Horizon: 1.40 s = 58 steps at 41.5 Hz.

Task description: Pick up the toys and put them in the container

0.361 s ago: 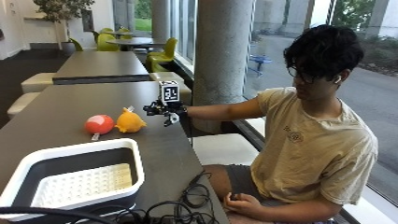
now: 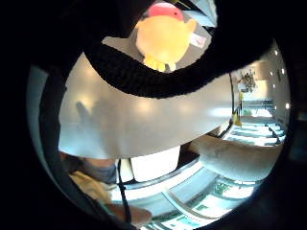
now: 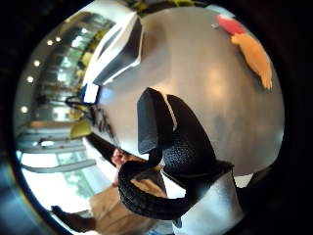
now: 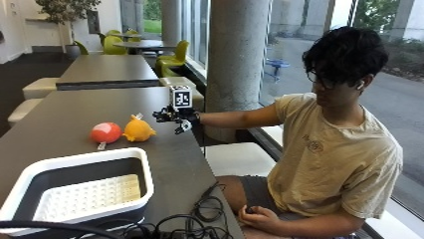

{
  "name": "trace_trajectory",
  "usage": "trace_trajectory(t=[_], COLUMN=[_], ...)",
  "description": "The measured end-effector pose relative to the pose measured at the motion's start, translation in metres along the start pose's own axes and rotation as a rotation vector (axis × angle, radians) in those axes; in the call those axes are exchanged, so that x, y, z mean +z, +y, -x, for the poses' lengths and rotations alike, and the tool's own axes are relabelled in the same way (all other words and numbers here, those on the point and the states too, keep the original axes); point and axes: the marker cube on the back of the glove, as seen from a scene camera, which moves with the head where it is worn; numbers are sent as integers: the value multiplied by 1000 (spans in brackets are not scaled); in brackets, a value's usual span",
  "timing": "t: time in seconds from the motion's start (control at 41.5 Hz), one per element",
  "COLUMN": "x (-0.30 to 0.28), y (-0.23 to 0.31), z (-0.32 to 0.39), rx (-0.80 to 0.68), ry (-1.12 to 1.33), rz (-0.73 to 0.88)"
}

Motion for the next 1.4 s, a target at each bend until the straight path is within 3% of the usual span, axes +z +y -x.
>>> trace_trajectory(t=[0.169,0.289,0.385,0.482,0.602,0.723,0.819,0.891,1.012,1.18,1.301,1.397], x=[3,2,0,1,-3,-21,-13,-6,-5,16,47,61], y=[0,3,4,4,-6,-35,-58,-69,-76,-122,-139,-148], z=[0,8,-6,8,-4,27,1,-23,-66,-51,-50,-45], rx=[-69,23,-10,128,93,85,80,151,396,237,284,270], ry=[-72,-172,-96,-275,-159,-60,-14,26,171,-62,-95,-157], rz=[-20,-8,-6,1,-13,-30,-32,-24,-9,10,88,6])
